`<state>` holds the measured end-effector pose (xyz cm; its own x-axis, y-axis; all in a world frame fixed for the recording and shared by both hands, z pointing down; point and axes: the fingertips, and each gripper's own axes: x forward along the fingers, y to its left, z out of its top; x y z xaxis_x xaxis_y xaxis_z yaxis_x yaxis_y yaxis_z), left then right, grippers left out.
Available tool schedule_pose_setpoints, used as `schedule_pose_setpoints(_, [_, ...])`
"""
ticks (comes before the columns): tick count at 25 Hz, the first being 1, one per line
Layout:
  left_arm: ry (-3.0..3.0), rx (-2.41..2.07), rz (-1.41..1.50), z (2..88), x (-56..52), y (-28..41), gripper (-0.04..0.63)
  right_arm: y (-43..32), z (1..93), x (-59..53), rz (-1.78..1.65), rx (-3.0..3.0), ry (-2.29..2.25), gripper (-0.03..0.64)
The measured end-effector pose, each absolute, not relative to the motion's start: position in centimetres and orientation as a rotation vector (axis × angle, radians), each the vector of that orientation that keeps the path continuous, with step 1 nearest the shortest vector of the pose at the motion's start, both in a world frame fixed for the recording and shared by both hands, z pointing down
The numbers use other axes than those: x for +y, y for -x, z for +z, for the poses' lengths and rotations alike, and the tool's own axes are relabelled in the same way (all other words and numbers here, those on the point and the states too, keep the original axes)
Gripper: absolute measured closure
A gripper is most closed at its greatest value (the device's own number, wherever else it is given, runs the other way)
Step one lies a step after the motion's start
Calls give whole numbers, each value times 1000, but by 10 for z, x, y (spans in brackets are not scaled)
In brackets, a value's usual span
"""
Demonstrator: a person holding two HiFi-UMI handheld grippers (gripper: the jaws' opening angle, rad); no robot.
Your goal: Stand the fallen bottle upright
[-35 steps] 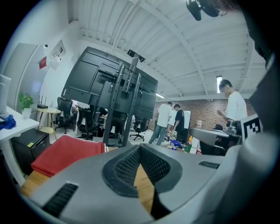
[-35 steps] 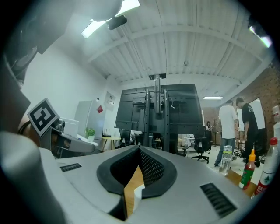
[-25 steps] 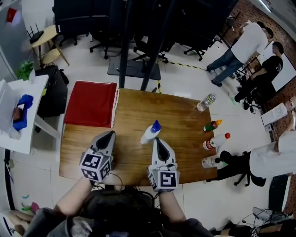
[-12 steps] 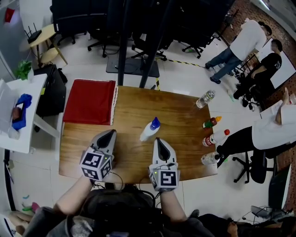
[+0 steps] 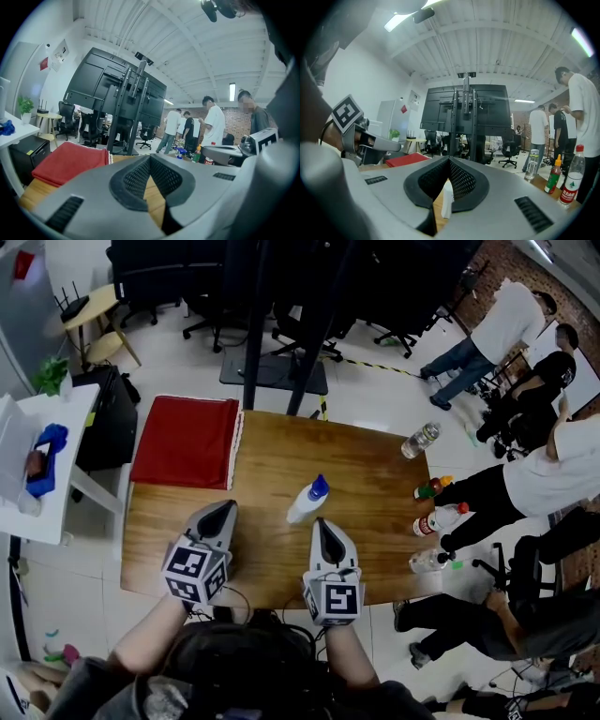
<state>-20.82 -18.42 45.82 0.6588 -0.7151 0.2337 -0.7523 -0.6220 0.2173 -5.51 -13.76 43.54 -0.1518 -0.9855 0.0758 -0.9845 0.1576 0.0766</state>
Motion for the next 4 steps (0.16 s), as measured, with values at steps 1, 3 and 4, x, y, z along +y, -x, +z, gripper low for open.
schedule_pose_setpoints(1, [-2581, -1175, 179, 459, -184, 209, 566, 55, 437, -137, -13, -2306, -1969, 607])
schedule_pose_setpoints(3, [-2578, -1178, 179, 461, -185, 210, 566, 56, 439, -137, -15, -2305, -1966, 607])
schedule_pose_setpoints(4, [-2576, -1180, 179, 462, -185, 211, 566, 56, 439, -137, -16, -2303, -1965, 607])
